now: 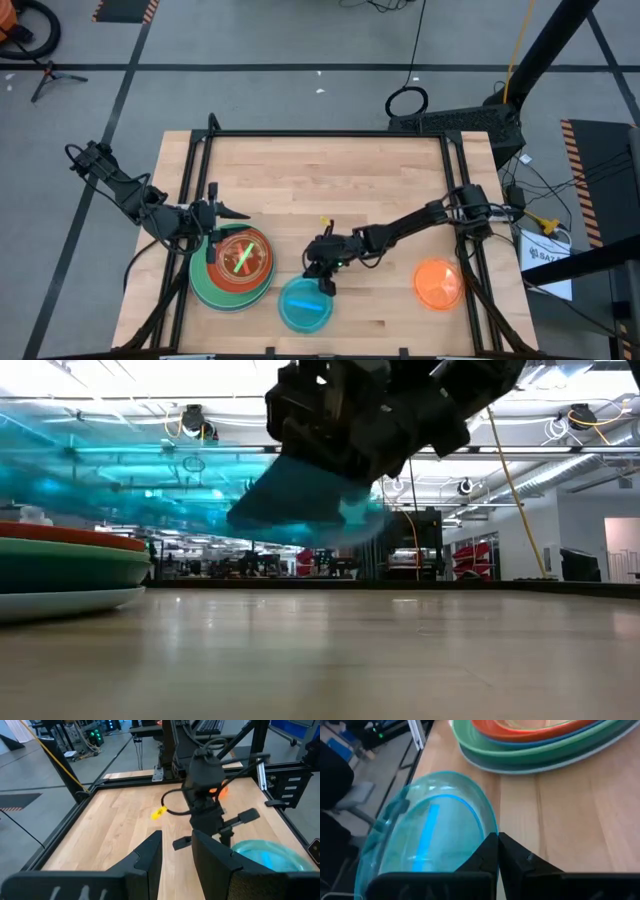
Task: Stack plastic plates
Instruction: Stack the light blue plate on top of the light green plate
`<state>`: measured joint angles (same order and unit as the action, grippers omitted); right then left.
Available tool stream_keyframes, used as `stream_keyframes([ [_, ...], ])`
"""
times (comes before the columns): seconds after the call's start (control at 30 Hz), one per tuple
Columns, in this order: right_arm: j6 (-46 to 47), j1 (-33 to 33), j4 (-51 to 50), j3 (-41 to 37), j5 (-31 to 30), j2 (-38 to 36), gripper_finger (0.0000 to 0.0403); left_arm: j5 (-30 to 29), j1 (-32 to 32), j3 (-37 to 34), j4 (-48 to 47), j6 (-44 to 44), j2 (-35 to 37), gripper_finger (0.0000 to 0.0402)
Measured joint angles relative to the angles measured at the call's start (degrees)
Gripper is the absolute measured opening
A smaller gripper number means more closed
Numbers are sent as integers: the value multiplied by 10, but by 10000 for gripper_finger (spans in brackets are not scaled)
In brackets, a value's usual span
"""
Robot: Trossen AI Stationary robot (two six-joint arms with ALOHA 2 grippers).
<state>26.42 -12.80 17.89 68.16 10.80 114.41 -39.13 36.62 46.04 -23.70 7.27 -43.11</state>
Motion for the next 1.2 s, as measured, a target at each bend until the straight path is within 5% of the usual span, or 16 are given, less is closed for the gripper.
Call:
stream_keyframes([
  [0.43,2,26,89,16,-4,1,1,0,0,0,19,-14,0,113],
  [0.83,-46,77,-21,131,-20,12,0,0,0,0,38,-28,0,113],
  [1.2,-14,118,-52,249,-18,109,0,0,0,0,43,-38,0,113],
])
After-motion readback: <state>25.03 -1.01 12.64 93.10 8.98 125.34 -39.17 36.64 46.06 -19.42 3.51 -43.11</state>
